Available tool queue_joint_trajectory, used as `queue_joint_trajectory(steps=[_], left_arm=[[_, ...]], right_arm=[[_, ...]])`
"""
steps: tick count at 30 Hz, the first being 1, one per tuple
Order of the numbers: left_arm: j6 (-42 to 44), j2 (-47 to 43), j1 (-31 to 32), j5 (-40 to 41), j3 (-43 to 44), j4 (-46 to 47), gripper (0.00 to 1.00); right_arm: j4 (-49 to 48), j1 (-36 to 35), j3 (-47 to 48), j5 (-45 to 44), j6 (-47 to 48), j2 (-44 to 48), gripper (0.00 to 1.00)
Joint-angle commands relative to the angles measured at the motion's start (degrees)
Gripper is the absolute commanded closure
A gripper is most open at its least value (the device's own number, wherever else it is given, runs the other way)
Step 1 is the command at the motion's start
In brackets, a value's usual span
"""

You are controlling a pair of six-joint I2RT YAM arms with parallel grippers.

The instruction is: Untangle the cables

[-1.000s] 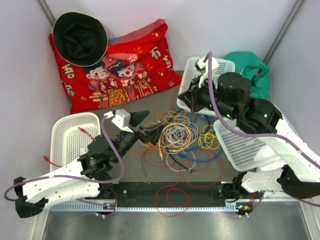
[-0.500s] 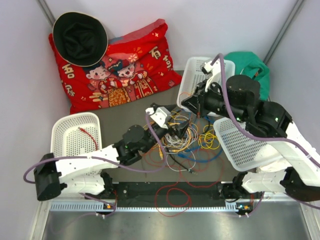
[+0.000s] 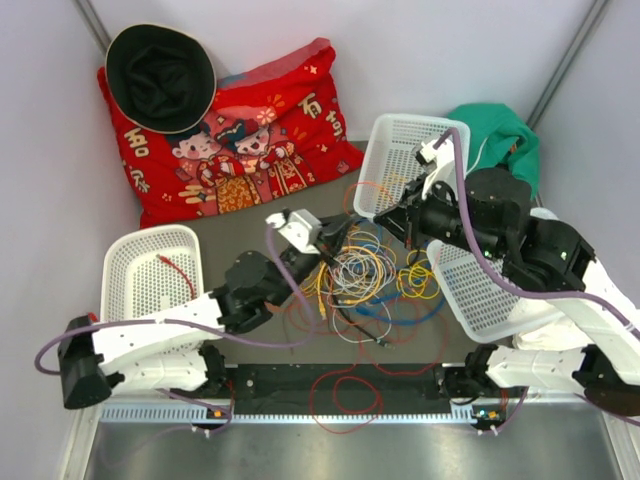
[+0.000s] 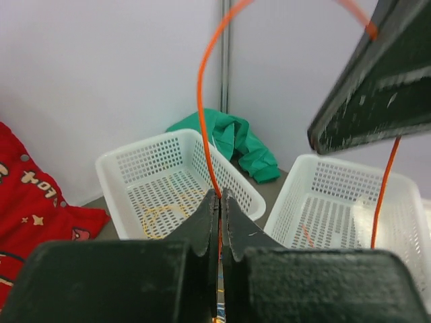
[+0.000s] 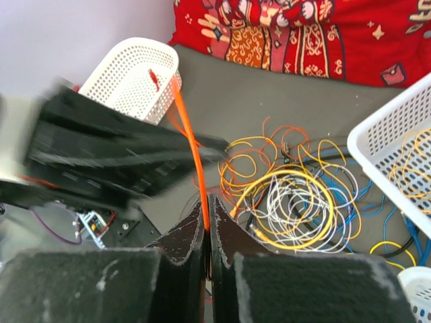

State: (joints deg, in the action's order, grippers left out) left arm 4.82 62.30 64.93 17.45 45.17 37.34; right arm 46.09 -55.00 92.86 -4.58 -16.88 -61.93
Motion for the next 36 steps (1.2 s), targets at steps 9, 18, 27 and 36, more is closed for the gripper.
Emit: queue_joint_trajectory(steps=[9, 18, 27, 36], left_arm=[[-10.0, -18.4, 0.0, 19.4, 4.8, -20.1, 1.00], [-29.4, -22.0, 0.0, 48.0, 21.4, -57.4, 1.00], [-51.7, -23.6, 0.0, 64.3, 34.8, -87.0, 1.00], [-38.9, -20.5, -1.5, 82.6, 33.4, -79.3, 1.00]], right_arm=[[-3.1, -0.1, -2.8, -0.5, -1.1, 1.5, 0.09], [-6.8, -0.1, -8.6, -0.8, -1.8, 2.1, 0.01], [-9.5, 0.0, -12.1, -0.3, -1.6, 0.7, 0.01], [-12.0, -0.1, -15.3, 0.4, -2.2, -0.2, 0.01]])
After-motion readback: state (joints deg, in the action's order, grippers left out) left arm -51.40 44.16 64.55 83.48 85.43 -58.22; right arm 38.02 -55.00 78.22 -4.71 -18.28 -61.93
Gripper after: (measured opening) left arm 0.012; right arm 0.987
